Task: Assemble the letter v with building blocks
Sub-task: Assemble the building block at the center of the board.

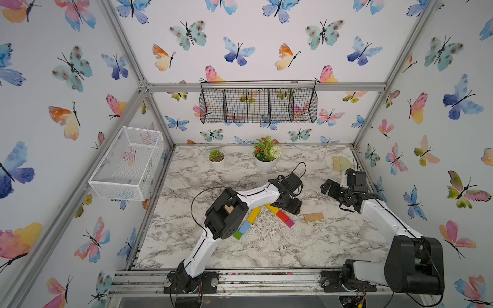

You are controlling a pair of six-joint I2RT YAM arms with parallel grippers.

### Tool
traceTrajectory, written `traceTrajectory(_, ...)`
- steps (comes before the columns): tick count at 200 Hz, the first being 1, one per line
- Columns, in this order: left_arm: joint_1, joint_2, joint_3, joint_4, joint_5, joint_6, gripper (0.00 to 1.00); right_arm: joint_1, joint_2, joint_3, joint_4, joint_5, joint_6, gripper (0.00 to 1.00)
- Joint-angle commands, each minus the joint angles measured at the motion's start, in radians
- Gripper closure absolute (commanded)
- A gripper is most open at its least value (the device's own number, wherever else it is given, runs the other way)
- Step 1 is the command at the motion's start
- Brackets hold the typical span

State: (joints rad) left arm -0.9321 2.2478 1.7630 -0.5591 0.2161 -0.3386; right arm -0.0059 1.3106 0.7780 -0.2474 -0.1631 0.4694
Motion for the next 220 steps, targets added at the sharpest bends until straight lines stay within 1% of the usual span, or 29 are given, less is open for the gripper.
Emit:
traceTrajectory(1, -0.008, 0.028, 0.030, -0.021, 0.029, 0.005, 0.27, -0.003, -0.014, -0.019, 0.015, -0.018, -0.009, 0.01)
traceTrajectory(64, -0.007, 0.051, 0.075, -0.033, 0.023, 0.013, 0.29, -0.003, -0.013, -0.020, 0.015, -0.018, -0.011, 0.01)
traceTrajectory(118, -0.009, 0.094, 0.116, -0.059, -0.006, 0.022, 0.33, -0.003, -0.014, -0.023, 0.017, -0.019, -0.012, 0.01)
traceTrajectory(147, -0.008, 0.102, 0.123, -0.051, -0.024, 0.031, 0.34, -0.004, -0.010, -0.026, 0.020, -0.022, -0.013, 0.00)
traceTrajectory(185, -0.006, 0.136, 0.186, -0.094, -0.053, 0.053, 0.35, -0.003, -0.010, -0.026, 0.021, -0.024, -0.013, 0.01)
traceTrajectory(220, -0.008, 0.152, 0.204, -0.117, -0.093, 0.058, 0.40, -0.004, -0.009, -0.026, 0.020, -0.025, -0.013, 0.01)
